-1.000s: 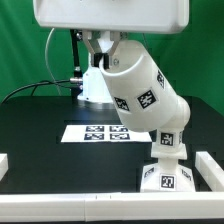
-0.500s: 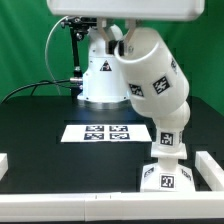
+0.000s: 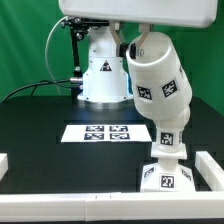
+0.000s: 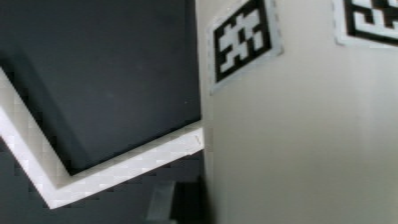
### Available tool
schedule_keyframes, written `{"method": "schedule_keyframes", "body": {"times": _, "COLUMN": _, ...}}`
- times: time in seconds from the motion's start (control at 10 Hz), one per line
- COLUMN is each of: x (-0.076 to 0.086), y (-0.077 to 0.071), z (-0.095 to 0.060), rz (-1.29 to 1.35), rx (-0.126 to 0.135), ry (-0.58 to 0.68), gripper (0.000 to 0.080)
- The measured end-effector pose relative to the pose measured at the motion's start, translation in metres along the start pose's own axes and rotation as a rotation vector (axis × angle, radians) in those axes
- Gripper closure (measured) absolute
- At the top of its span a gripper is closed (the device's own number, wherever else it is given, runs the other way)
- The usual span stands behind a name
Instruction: Assemble lamp
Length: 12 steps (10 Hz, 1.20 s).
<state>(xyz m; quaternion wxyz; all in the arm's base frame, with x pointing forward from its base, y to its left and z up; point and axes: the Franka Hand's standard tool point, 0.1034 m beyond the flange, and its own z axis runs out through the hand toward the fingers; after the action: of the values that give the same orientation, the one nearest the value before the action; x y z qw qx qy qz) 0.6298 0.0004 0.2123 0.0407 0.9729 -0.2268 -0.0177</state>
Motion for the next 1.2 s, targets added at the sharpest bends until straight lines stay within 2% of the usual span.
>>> {"method": "schedule_keyframes", "body": {"times": 0.1, "x": -0.004, "y": -0.005, "z": 0.002, "rz": -0.041, "rx": -0.037, "ry": 0.016, "gripper": 0.0748}}
{"method": "schedule_keyframes", "body": {"times": 0.3, "x": -0.008, "y": -0.013, "z": 0.007, "rz": -0.084, "rx": -0.039, "ry": 0.043, "gripper": 0.0748}}
{"method": "schedule_keyframes", "body": {"times": 0.6, "x": -0.007, "y": -0.031, "z": 0.019, "rz": -0.100, "rx": 0.060, "ry": 0.231, "gripper": 0.0748}}
{"method": "schedule_keyframes", "body": {"times": 0.7, "x": -0.011, "y": -0.036, "z": 0.024, "rz": -0.105, "rx": 0.075, "ry": 0.254, "gripper": 0.0748}}
{"method": "schedule_keyframes", "body": {"times": 0.8, "x": -0.009, "y": -0.047, "z": 0.022, "rz": -0.089, "rx": 0.118, "ry": 0.323, "gripper": 0.0748}}
{"method": "schedule_keyframes", "body": {"times": 0.9, "x": -0.014, "y": -0.056, "z": 0.027, "rz": -0.092, "rx": 0.158, "ry": 0.383, "gripper": 0.0748}}
{"method": "schedule_keyframes", "body": {"times": 1.0, "x": -0.018, "y": -0.055, "z": 0.031, "rz": -0.100, "rx": 0.153, "ry": 0.373, "gripper": 0.0748}}
{"method": "schedule_keyframes", "body": {"times": 1.1, "x": -0.017, "y": -0.055, "z": 0.030, "rz": -0.102, "rx": 0.154, "ry": 0.375, "gripper": 0.0651}}
{"method": "schedule_keyframes", "body": {"times": 1.2, "x": -0.017, "y": -0.055, "z": 0.030, "rz": -0.101, "rx": 0.155, "ry": 0.374, "gripper": 0.0513}}
